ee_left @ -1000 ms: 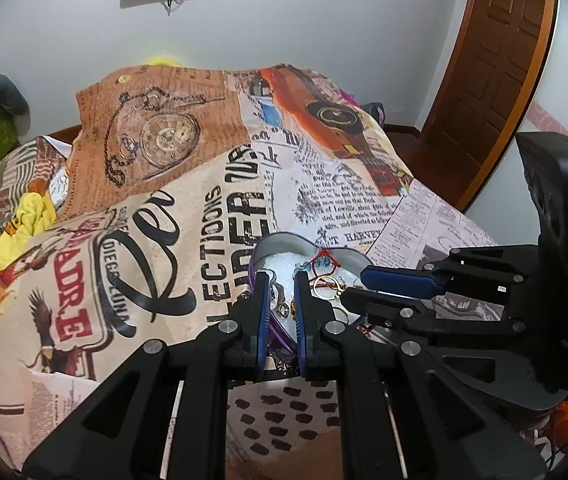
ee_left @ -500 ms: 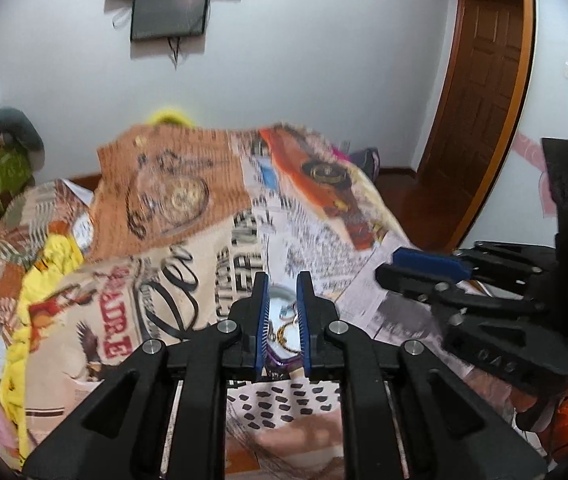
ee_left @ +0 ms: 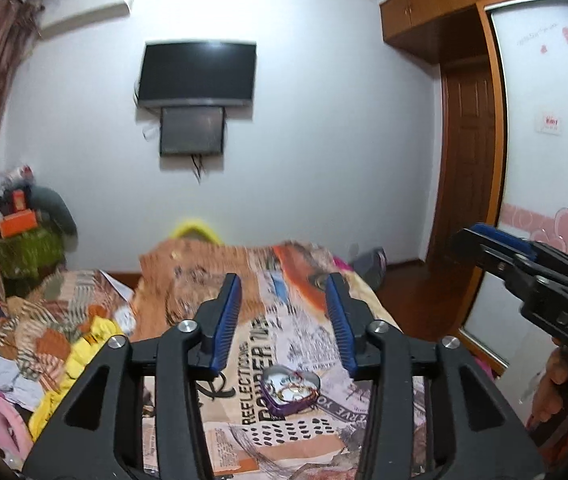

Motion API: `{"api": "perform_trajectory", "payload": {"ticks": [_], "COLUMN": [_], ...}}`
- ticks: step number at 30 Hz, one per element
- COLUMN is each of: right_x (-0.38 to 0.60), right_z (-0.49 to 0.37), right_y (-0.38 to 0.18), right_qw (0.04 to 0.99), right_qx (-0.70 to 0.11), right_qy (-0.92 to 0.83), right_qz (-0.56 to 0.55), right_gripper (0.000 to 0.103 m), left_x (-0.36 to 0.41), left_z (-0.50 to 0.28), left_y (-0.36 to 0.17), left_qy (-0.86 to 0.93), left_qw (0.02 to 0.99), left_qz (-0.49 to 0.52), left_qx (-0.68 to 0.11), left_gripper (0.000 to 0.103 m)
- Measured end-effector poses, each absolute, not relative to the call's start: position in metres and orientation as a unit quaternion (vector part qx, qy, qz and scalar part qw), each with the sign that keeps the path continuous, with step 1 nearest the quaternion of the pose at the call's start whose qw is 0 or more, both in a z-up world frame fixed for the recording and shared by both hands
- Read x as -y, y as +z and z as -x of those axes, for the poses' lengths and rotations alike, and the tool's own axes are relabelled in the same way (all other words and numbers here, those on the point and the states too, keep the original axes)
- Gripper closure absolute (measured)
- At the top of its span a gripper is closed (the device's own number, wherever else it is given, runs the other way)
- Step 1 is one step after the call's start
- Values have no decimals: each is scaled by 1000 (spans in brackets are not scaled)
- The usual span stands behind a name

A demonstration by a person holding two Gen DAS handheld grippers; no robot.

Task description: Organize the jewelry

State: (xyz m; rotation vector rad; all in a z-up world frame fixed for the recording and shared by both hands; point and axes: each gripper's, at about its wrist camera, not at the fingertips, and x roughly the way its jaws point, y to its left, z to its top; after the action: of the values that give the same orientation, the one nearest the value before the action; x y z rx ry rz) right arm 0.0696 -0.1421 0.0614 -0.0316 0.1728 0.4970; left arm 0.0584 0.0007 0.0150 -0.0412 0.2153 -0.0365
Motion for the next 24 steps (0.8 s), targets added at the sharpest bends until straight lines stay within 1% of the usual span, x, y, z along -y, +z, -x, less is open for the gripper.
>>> {"api": "perform_trajectory", "payload": {"ticks": [1, 2, 3, 4, 6, 7, 8, 10, 12, 24], "right_x": [144, 144, 145, 145, 145, 146, 148, 149, 150, 154], "right_z": [-61, -55, -49, -44, -40, -38, -38, -38, -35, -30], "right_y": [64, 65, 66, 66, 66, 66, 66, 64, 64, 58], "right_qw": [968, 970, 972, 973, 975, 975, 976, 979, 981, 980], "right_qx": [-73, -62, -52, -46, -42, -41, -38, -35, -37, -51], "right_qy": [240, 234, 228, 224, 220, 218, 214, 201, 191, 194], "right_qz": [12, 11, 10, 11, 5, -1, -6, -11, -10, -2], "right_gripper": [46, 41, 40, 38, 25, 15, 10, 5, 2, 2], "left_x": [0, 2, 3, 4, 5, 5, 4, 3, 4, 4], "left_z": [-51, -43, -38, -34, -24, -20, -17, -14, -10, -6], "left_y": [17, 19, 21, 22, 23, 22, 22, 22, 21, 18], "left_qy": [-14, -9, -7, -3, 6, 8, 10, 18, 22, 22], "left_qw": [995, 996, 996, 997, 998, 998, 998, 998, 998, 997], "left_qz": [19, 18, 18, 18, 20, 23, 26, 29, 26, 27], "left_qx": [-98, -88, -83, -78, -66, -62, -60, -59, -60, -64], "left_gripper": [51, 45, 37, 32, 15, 13, 11, 9, 8, 8]}}
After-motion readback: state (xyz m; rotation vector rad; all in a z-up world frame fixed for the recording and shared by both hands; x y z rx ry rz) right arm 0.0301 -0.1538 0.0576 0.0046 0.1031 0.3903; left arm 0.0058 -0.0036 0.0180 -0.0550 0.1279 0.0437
